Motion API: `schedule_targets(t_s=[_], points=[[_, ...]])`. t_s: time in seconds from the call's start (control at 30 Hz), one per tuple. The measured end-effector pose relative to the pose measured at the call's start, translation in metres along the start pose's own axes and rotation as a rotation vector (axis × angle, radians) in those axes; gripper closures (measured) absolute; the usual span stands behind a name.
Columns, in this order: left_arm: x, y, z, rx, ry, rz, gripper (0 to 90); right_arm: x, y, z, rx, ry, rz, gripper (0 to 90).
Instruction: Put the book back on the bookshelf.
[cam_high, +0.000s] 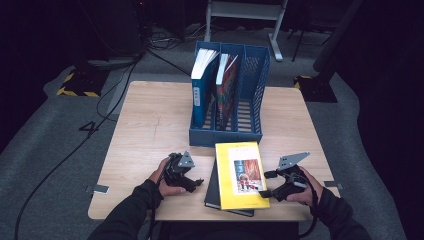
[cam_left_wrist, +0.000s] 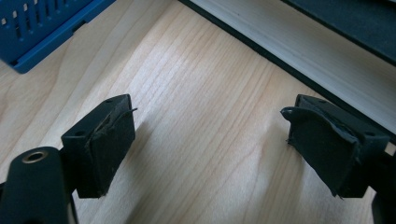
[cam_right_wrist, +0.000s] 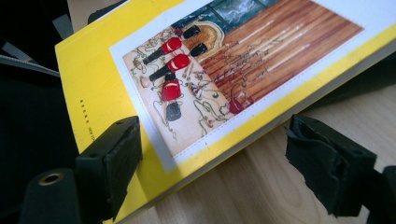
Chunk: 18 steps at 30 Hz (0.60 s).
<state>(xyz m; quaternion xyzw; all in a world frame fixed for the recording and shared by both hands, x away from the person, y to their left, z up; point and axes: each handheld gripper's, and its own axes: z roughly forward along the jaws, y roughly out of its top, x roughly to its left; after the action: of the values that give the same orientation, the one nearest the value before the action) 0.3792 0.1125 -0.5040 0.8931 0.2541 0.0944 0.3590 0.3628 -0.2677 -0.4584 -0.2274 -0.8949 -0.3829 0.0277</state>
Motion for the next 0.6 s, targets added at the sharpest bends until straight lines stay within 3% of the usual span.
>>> schedule_targets(t_s=[0.23, 0.37, 0.6], points=[[0.0, 0.002, 0.002, 0.0, -0.005, 0.002, 15.1, 0.008, 0.007, -0.006, 0.002, -0.058, -0.049, 24.8], [0.0, 0.003, 0.003, 0.002, -0.007, 0.009, 15.1, 0.008, 0.009, -0.009, -0.014, -0.062, -0.059, 30.4], [0.001, 0.006, 0.005, -0.002, -0.014, 0.01, 15.1, 0.006, 0.019, -0.003, -0.026, -0.068, -0.071, 29.9]])
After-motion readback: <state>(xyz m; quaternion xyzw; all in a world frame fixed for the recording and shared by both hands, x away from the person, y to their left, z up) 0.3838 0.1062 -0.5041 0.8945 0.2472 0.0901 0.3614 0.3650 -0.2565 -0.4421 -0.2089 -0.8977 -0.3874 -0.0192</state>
